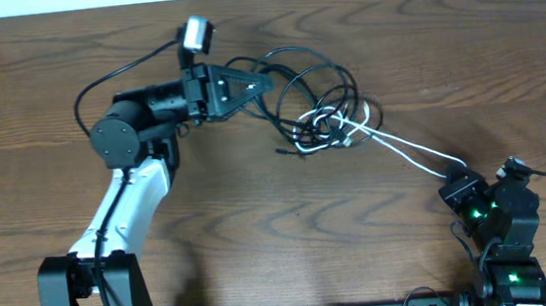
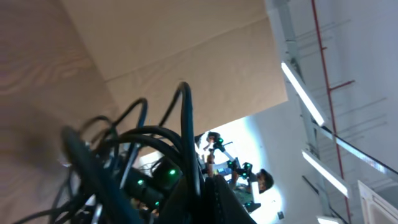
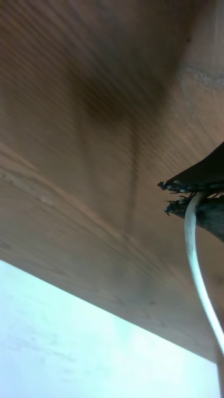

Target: Untangle cables

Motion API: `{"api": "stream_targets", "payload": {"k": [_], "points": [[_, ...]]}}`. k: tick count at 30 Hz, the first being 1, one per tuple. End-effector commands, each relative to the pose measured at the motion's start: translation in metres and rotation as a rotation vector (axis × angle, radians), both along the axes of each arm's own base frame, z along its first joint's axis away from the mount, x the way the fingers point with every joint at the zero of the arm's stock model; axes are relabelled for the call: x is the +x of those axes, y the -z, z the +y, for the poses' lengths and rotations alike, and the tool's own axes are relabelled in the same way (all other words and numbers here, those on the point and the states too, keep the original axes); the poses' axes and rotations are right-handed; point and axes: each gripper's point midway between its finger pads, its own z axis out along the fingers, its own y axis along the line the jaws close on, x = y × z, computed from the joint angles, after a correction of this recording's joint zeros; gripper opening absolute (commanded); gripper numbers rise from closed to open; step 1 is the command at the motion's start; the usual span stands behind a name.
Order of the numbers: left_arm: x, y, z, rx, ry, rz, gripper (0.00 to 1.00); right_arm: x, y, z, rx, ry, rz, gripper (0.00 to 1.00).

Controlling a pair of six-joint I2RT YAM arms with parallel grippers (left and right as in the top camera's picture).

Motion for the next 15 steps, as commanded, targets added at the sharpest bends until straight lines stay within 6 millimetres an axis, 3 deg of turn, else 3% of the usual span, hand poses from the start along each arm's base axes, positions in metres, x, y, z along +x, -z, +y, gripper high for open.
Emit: {"api": "stream_targets", "payload": {"k": [1,6,11,15], "points": [[-0.003,-0.010,0.007,0.010,-0.014,-0.071,0.08,-0.006,0.010,-0.023,-0.074,0.106,0.043,0.01],[-0.006,-0.006,0.006,0.035,-0.003,-0.135,0.08,-0.006,0.012,-0.014,-0.081,0.043,0.049,0.01],[-0.007,-0.001,0.011,0.066,0.004,-0.148,0.08,-0.020,0.027,-0.032,-0.133,0.133,0.137,0.01],[-0.005,0.003,0.020,0.090,-0.015,-0.223,0.08,-0.023,0.031,-0.031,-0.091,0.158,0.153,0.05]]}}
